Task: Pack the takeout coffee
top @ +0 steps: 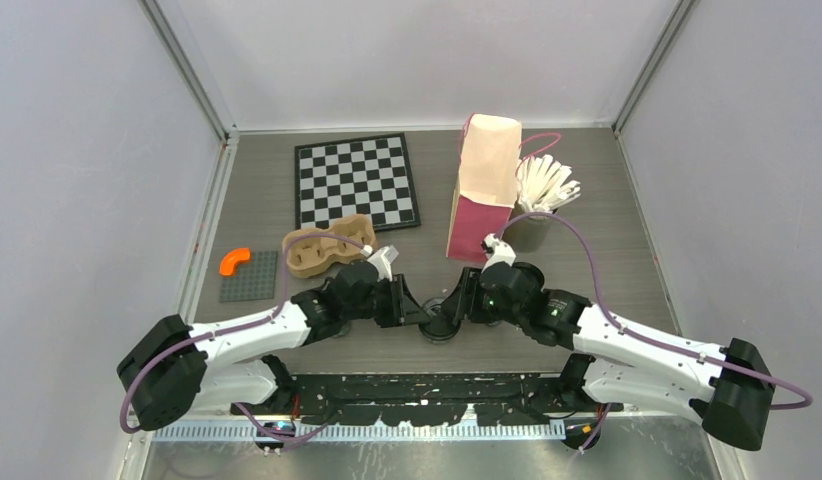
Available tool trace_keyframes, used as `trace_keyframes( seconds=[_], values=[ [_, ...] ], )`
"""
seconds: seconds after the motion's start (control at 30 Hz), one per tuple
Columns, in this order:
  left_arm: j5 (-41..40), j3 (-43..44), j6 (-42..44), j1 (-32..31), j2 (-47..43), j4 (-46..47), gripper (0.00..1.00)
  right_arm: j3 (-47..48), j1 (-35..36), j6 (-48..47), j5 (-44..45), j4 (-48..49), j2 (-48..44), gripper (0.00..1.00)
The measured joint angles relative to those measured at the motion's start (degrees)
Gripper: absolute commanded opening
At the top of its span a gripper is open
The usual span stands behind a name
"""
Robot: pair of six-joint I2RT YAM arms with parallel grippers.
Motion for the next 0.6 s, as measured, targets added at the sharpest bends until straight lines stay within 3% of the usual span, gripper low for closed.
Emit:
trace_keyframes(
  seconds=[0.2,0.5,0.6],
  values=[
    [-0.2,0.4,-0.3,-0.2,0.0,-0.9,0.26,0.6,0.2,-1.7,-0.8,-6.0,1.4,0.56],
    [0.2,2.0,2.5,-0.3,0.1,-3.7,0.26,2.4,0.2,-3.8,-2.6,-5.4,4.2,0.43],
    [0.3,2.2,2.6,-0.2,-0.1,-4.6,0.32,2.4,0.2,-4.5,-3.4,-3.8,5.4,0.37]
  ],
)
